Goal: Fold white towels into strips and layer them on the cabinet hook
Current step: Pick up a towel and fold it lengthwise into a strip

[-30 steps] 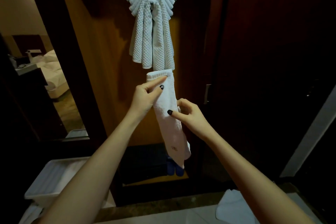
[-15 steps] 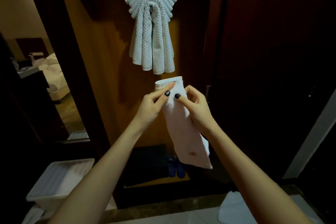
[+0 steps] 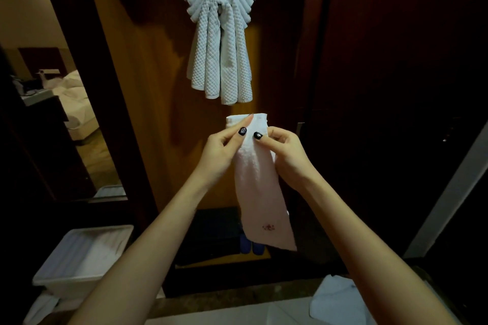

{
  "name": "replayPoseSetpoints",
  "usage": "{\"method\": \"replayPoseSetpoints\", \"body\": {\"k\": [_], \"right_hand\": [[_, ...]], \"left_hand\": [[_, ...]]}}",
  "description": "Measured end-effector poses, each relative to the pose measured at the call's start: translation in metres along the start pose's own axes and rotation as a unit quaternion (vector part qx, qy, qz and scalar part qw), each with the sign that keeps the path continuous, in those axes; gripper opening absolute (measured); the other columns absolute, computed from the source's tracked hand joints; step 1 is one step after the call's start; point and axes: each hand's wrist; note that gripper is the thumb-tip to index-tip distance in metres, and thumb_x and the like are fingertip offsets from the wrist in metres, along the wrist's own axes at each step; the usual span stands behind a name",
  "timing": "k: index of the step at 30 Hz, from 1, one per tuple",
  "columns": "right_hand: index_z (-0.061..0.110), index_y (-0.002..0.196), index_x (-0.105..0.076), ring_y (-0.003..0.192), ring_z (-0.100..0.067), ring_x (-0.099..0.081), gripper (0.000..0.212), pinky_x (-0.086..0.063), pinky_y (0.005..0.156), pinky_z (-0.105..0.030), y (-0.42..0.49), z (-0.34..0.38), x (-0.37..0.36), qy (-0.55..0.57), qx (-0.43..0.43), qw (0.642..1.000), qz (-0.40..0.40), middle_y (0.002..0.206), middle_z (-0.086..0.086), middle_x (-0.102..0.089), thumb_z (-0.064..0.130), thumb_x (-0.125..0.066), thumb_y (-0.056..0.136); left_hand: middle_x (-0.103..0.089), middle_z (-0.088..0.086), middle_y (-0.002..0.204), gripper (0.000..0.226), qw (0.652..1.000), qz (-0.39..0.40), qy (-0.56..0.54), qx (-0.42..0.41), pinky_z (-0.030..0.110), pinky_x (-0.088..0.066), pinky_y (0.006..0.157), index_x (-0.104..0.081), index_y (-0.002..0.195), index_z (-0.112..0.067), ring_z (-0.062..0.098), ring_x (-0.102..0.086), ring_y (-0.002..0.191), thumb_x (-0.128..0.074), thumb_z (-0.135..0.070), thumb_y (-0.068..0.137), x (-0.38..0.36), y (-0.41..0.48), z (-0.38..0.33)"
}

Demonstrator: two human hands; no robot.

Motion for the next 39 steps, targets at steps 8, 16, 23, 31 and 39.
{"method": "replayPoseSetpoints", "body": {"k": [8,16,23,31,39], "right_hand": [[-0.019,0.117,-0.052,0.103,-0.033,-0.06,0.031,-0.048,0.098,-0.048,-0.006,0.003,-0.007,-0.001,-0.009,0.999,0.053,0.112,-0.031,-0.06,0.004,-0.054,0.095],[-0.007,0.105,-0.057,0.091,-0.026,-0.061,0.013,-0.052,0.082,-0.033,-0.007,0.002,-0.008,0.017,-0.022,0.999,0.041,0.098,-0.018,-0.061,-0.001,-0.051,0.095],[-0.003,0.107,-0.055,0.087,-0.023,-0.063,0.014,-0.053,0.077,-0.03,-0.01,0.0,-0.011,0.017,-0.035,0.998,0.045,0.096,-0.016,-0.06,-0.003,-0.049,0.095],[-0.011,0.101,-0.061,0.087,-0.03,-0.061,0.027,-0.048,0.078,-0.045,-0.016,-0.007,-0.016,-0.134,0.025,0.991,-0.005,0.1,-0.035,-0.062,0.015,-0.061,0.096],[-0.007,0.08,-0.056,0.075,-0.016,-0.051,0.023,-0.043,0.068,-0.027,-0.007,0.006,-0.016,-0.109,0.086,0.985,-0.1,0.077,-0.01,-0.054,0.01,-0.059,0.096]], "left_hand": [[-0.054,-0.001,0.142,0.037,0.984,-0.028,-0.174,0.036,0.025,-0.048,0.1,-0.064,0.124,-0.038,0.012,-0.05,0.131,-0.046,-0.017,0.099,-0.013,-0.004,-0.003],[-0.065,-0.002,0.127,0.035,0.985,-0.039,-0.166,0.028,0.021,-0.051,0.089,-0.071,0.115,-0.034,0.012,-0.059,0.122,-0.051,-0.01,0.099,-0.011,-0.011,-0.003],[-0.068,0.005,0.123,0.027,0.984,-0.084,-0.153,0.037,0.027,-0.054,0.089,-0.07,0.117,-0.019,0.017,-0.062,0.117,-0.059,-0.007,0.094,-0.017,-0.014,-0.002],[-0.068,-0.024,0.104,0.04,0.989,-0.116,-0.088,0.002,0.009,-0.049,0.081,-0.066,0.113,-0.034,-0.007,-0.061,0.109,-0.057,0.0,0.094,-0.018,-0.007,-0.007],[-0.067,-0.018,0.117,0.036,0.995,-0.07,-0.065,-0.008,0.012,-0.048,0.086,-0.064,0.121,-0.033,-0.001,-0.059,0.114,-0.054,-0.008,0.097,-0.024,-0.01,-0.004]]}}
Point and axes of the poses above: each hand's wrist, its own y-axis towards the middle knuckle, its own x-axis out of the back of the hand, z = x × y
